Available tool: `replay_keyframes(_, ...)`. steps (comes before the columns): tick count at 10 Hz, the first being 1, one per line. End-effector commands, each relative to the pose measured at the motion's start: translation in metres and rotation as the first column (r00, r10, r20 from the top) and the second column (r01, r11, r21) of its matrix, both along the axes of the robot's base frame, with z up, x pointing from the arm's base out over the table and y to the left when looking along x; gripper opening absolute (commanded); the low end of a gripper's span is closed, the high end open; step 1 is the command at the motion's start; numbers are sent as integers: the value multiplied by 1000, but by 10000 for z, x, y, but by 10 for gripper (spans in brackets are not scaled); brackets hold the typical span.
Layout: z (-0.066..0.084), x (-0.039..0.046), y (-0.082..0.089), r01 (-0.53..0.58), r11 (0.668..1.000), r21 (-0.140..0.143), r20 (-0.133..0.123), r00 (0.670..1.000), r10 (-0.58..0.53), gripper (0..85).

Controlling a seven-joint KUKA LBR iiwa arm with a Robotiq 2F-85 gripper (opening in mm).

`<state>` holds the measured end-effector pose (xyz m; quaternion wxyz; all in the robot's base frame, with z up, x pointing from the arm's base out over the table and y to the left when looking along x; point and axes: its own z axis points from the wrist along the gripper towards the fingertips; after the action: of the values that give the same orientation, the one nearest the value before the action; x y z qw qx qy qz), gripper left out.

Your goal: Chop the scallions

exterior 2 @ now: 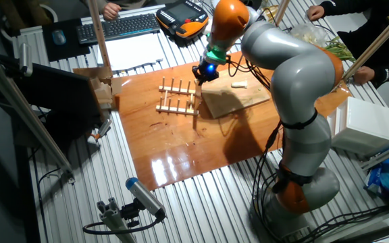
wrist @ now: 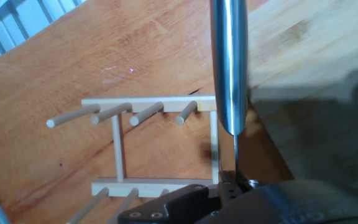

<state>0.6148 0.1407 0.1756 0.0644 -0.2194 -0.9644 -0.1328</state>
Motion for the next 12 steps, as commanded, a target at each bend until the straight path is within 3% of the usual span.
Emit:
replay_keyframes(1,6,-10,-5,4,1000,13,0,1000,-4,0)
replay_keyframes(6,-32,-8,76,19,1000,4,-5,1000,-19,0)
replay_keyframes(8,-49,-14,117,21,999,-40,9,1000,-20,0)
replay_keyframes(10,-49,-14,117,32,999,-39,4,999,-32,0)
replay_keyframes(12,-49,-14,117,54,995,-87,39,998,-51,0)
